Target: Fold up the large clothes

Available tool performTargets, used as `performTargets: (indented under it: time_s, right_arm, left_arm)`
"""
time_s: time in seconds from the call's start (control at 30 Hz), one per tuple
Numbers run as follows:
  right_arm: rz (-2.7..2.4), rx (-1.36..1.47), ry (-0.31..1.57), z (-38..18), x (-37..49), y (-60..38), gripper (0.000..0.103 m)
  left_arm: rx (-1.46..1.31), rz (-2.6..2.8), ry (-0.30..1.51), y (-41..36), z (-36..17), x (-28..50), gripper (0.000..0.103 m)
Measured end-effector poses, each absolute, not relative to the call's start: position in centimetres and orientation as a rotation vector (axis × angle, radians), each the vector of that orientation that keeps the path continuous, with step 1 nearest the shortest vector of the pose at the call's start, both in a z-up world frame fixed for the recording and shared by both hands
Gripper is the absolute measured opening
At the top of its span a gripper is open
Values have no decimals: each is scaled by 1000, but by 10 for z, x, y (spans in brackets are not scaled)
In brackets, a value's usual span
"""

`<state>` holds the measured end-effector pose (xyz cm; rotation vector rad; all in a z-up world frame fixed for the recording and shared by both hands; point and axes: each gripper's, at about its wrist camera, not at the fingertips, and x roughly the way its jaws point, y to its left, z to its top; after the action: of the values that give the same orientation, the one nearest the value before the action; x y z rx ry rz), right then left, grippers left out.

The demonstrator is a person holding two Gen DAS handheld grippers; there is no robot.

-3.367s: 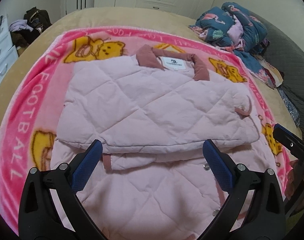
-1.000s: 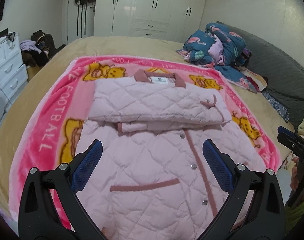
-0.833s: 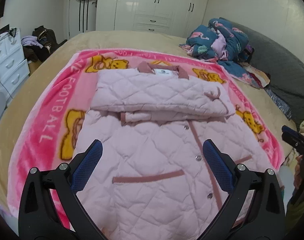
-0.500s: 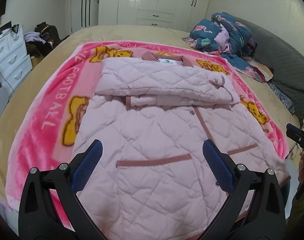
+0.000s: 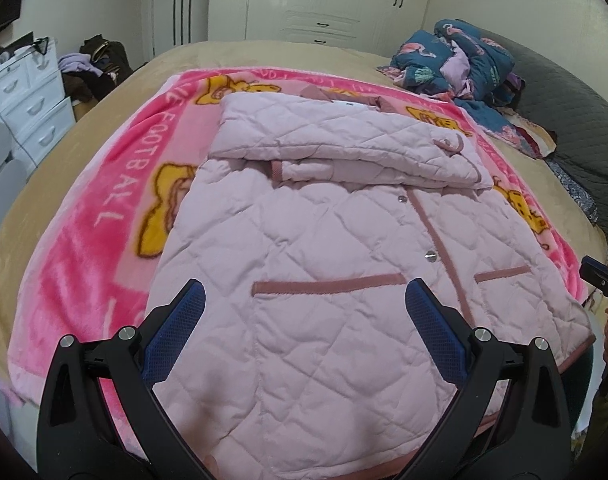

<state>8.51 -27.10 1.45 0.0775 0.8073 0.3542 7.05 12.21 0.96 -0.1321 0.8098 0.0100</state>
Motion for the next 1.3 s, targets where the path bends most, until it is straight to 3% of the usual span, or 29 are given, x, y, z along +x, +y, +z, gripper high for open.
performTargets:
  time_s: [1.3]
  right_arm:
    - [331,1,1087,-50,48,-320,98]
  left_arm:
    - [-233,112,1008,192,-73,-2,94]
